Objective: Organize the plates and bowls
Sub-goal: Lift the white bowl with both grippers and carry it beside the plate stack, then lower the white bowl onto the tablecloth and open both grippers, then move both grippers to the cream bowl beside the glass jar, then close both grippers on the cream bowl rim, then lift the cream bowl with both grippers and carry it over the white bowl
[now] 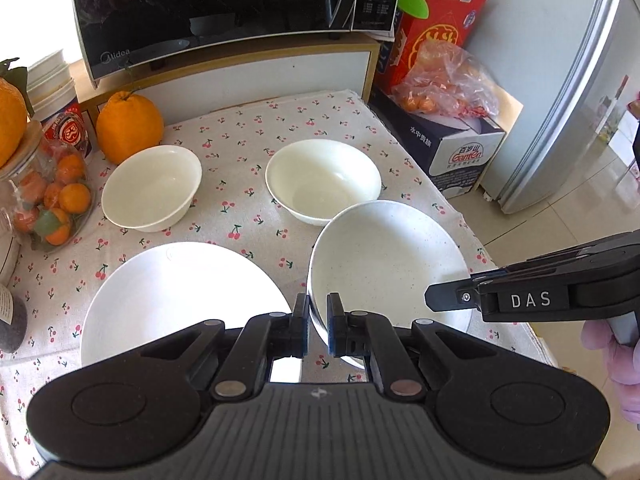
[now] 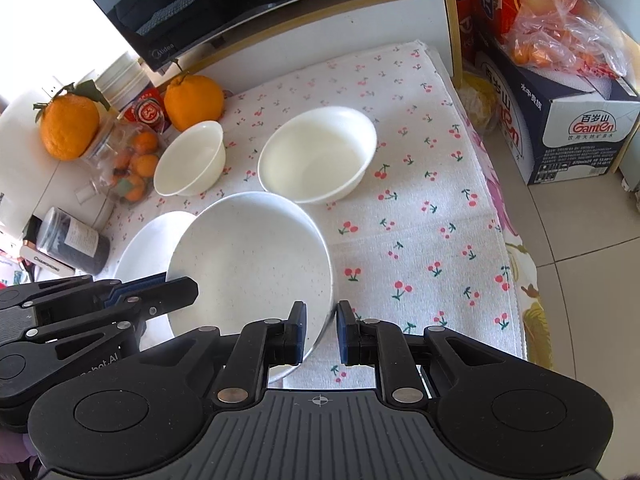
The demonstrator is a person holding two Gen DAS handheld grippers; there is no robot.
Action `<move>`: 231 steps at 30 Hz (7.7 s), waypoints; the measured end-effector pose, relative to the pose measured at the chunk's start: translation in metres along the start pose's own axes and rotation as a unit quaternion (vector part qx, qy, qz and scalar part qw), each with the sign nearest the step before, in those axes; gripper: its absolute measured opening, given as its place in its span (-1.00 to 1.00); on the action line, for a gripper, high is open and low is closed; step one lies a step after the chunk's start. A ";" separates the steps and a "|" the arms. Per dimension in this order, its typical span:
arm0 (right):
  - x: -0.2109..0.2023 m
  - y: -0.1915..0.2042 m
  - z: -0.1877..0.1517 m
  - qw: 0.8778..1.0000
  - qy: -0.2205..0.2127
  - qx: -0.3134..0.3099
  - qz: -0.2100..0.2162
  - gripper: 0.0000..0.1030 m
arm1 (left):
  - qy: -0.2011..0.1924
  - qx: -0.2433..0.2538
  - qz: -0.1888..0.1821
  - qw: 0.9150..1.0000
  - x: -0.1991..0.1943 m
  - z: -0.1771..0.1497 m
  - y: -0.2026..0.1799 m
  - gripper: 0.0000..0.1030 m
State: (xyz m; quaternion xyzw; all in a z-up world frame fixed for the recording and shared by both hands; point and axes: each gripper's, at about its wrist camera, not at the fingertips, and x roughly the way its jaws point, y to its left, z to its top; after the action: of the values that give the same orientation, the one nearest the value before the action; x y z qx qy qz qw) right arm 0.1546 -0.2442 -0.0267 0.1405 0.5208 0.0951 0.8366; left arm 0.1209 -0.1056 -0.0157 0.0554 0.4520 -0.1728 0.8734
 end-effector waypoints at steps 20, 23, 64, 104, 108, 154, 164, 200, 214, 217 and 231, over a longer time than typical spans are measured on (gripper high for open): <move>0.025 -0.011 -0.015 0.999 0.041 0.001 -0.020 -0.68 | 0.041 0.009 0.005 0.999 0.023 -0.020 -0.009 -0.85; 0.028 -0.011 -0.015 0.999 0.044 0.000 -0.022 -0.68 | 0.044 0.009 0.006 0.999 0.025 -0.022 -0.009 -0.85; 0.014 -0.004 -0.004 0.999 0.033 0.009 -0.021 -0.22 | 0.024 -0.008 0.002 1.000 0.010 -0.016 -0.005 -0.56; 0.022 0.053 0.077 0.999 -0.033 -0.016 0.012 0.83 | -0.026 -0.113 0.077 0.990 -0.010 0.029 0.104 0.99; 0.036 0.068 0.086 0.999 -0.035 -0.022 0.031 0.83 | -0.023 -0.134 0.076 0.988 0.000 0.034 0.119 0.99; 0.151 0.101 0.137 0.997 -0.053 -0.016 0.049 -0.35 | -0.064 -0.280 0.010 0.958 0.057 0.026 0.184 -0.59; 0.162 0.101 0.134 0.998 -0.038 -0.003 0.054 -0.74 | -0.068 -0.280 0.011 0.958 0.056 0.019 0.186 -0.79; 0.053 0.080 0.110 0.994 -0.088 0.026 0.054 -0.83 | -0.110 -0.202 -0.002 0.973 -0.009 0.038 0.124 -0.83; -0.001 0.051 0.048 0.989 -0.116 0.079 0.054 -0.82 | -0.076 -0.177 -0.042 0.980 -0.026 0.007 0.082 -0.80; -0.010 0.044 0.033 0.987 -0.121 0.090 0.049 -0.79 | -0.062 -0.186 -0.063 0.978 -0.024 0.000 0.076 -0.80; -0.032 0.020 -0.017 0.986 -0.133 0.104 0.007 -0.78 | -0.013 -0.187 -0.133 0.973 -0.018 -0.025 0.052 -0.77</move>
State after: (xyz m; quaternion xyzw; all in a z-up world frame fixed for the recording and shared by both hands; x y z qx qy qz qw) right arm 0.1248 -0.2326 -0.0001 0.2417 0.4110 0.0268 0.8786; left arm 0.1107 -0.0459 -0.0185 -0.1715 0.4681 -0.2002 0.8435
